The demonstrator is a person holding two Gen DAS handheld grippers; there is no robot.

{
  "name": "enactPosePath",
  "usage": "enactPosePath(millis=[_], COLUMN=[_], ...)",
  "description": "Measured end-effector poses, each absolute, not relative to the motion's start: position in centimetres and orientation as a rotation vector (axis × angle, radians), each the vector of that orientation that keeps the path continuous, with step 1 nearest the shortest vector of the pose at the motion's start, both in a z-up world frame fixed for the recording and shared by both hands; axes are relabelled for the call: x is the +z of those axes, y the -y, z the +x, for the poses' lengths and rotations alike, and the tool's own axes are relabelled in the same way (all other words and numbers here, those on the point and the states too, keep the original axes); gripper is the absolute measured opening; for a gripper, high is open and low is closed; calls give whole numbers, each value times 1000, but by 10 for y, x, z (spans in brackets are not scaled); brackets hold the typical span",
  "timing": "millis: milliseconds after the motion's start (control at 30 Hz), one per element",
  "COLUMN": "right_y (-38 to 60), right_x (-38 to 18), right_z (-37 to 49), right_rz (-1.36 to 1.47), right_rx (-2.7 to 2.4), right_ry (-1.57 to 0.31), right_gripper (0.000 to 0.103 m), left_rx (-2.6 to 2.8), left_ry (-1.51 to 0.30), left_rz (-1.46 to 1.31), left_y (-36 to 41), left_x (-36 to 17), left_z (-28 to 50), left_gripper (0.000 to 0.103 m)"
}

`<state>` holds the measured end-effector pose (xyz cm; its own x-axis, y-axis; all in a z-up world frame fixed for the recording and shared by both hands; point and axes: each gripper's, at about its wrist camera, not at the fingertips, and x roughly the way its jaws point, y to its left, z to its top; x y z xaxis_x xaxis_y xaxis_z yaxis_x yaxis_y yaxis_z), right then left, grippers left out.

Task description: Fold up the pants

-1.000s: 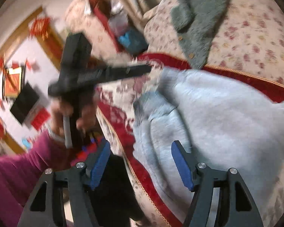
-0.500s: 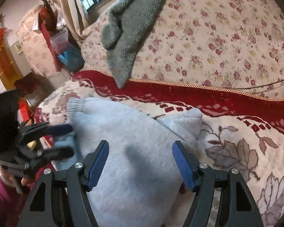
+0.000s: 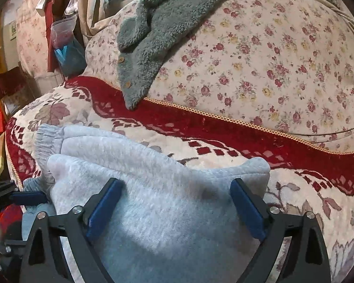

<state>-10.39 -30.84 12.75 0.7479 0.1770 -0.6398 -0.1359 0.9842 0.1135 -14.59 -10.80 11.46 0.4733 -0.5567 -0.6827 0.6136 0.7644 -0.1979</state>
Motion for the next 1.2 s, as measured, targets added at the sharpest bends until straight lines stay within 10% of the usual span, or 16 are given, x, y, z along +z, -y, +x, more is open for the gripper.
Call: enactPosePath(millis=[1200], right_y=[395], right_x=[95], right_z=[-144], right_rz=[516], right_rx=[354], right_ry=[-951], right_gripper=[103], left_rx=[-513], left_ry=[-914], left_rz=[-267], left_y=[58], left_x=[118], left_z=[-98], left_gripper=[102])
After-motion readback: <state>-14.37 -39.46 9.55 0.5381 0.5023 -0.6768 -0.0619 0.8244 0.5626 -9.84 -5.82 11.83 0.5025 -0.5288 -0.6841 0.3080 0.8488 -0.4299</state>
